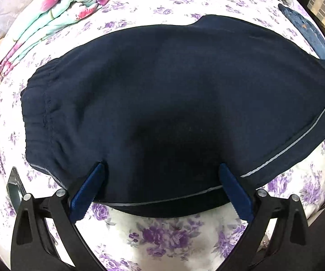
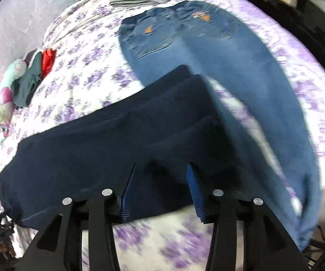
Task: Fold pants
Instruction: 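Open the right gripper and reposition it along the leg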
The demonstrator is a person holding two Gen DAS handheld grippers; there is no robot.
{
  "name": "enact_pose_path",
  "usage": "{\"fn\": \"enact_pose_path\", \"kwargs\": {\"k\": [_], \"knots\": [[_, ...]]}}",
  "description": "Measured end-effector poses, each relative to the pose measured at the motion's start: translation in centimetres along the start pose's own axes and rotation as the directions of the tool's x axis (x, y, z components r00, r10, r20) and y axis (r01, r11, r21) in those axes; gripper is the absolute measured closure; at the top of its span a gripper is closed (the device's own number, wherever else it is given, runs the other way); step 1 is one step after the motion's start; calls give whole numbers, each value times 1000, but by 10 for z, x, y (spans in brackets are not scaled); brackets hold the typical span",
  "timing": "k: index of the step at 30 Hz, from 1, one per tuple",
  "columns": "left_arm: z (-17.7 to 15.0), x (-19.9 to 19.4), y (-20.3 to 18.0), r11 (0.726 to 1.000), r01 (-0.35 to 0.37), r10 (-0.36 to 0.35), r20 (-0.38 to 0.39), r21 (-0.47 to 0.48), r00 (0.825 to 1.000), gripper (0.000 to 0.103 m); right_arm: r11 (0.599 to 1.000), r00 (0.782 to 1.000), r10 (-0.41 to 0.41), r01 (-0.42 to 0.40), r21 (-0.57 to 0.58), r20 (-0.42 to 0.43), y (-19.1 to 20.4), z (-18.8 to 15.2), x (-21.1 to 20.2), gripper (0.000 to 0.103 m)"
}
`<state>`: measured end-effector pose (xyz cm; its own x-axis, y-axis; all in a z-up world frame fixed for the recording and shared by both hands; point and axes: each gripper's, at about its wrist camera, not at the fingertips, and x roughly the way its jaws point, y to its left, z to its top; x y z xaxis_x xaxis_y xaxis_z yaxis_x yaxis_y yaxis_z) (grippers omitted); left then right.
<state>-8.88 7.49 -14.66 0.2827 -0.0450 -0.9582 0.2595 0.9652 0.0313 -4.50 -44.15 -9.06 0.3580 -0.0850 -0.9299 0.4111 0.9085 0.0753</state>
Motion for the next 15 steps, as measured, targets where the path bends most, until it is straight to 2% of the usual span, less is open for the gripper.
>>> {"fn": "enact_pose_path", "kwargs": {"k": [2,3,4,6,9,13,15], "knots": [[-1,-1,-2,1000,-8,8,0,9,1000,5,995,996,-91,92,41,-23,-16,-6,-3,48],[1,0,-4,1000,-8,8,0,11,1000,5,992,994,-106,107,68,-32,-23,-9,-5,48],[1,1,-5,1000,-5,5,-1,13,1000,5,990,995,-99,101,99,-34,-30,-13,-6,48],[-2,-1,-6,1000,5,-5,-3,15,1000,5,987,1000,-21,19,160,16,-37,-17,-16,48],[6,5,-1,1000,15,-15,-6,25,1000,5,987,994,51,-65,144,100,-21,-13,-24,38],[9,7,-1,1000,13,-13,-17,28,1000,5,985,993,86,-97,142,84,4,3,-3,36],[10,6,1,1000,14,-13,-17,27,1000,5,989,999,13,-19,146,44,13,11,16,36]]}}
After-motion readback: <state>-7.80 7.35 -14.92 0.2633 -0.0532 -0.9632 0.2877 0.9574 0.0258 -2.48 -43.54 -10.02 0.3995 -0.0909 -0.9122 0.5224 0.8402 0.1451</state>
